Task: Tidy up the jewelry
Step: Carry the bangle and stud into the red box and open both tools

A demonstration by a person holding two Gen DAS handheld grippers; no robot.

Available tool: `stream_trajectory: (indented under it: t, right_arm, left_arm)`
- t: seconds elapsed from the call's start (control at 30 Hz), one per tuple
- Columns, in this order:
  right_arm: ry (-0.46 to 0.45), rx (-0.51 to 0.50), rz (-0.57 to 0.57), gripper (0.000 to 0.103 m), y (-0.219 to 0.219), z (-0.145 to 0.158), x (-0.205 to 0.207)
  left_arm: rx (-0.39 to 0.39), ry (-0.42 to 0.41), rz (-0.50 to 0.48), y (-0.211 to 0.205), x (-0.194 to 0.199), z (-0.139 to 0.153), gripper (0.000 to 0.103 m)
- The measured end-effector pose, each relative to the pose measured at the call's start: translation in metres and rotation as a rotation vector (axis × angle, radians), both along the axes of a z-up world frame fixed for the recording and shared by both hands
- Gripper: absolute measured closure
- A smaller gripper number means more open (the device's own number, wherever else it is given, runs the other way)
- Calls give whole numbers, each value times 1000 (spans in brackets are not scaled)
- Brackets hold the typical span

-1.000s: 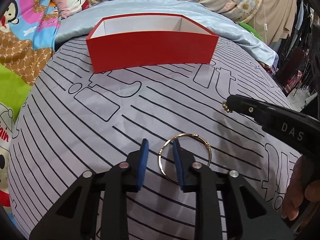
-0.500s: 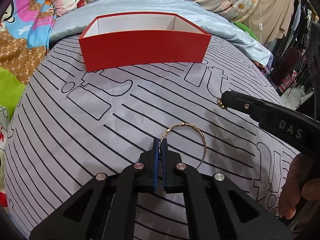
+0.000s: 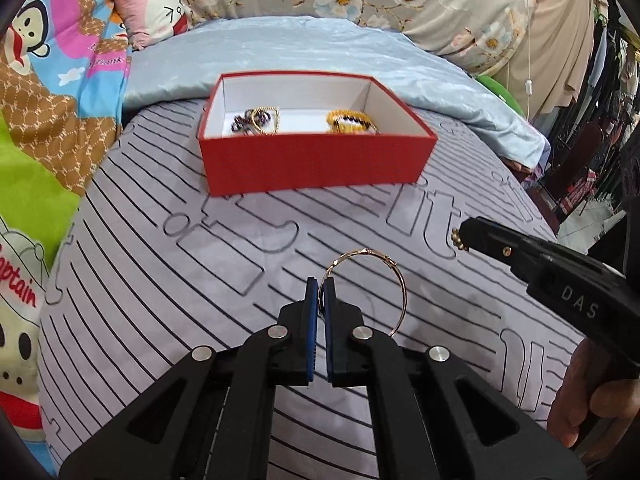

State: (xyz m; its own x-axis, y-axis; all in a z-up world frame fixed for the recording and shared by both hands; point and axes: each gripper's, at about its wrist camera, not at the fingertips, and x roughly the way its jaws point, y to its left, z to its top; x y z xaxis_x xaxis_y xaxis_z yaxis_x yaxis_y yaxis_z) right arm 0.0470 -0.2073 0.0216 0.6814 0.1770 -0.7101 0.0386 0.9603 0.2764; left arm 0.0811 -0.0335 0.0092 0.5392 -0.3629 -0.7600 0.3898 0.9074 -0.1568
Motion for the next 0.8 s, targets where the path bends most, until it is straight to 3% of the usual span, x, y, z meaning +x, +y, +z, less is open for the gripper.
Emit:
stream_trajectory:
  t: [0.8]
  right_arm:
    - [-140, -38, 44, 96, 4, 56, 93]
  left_arm:
    - [-1, -191, 84, -9, 101, 69, 101]
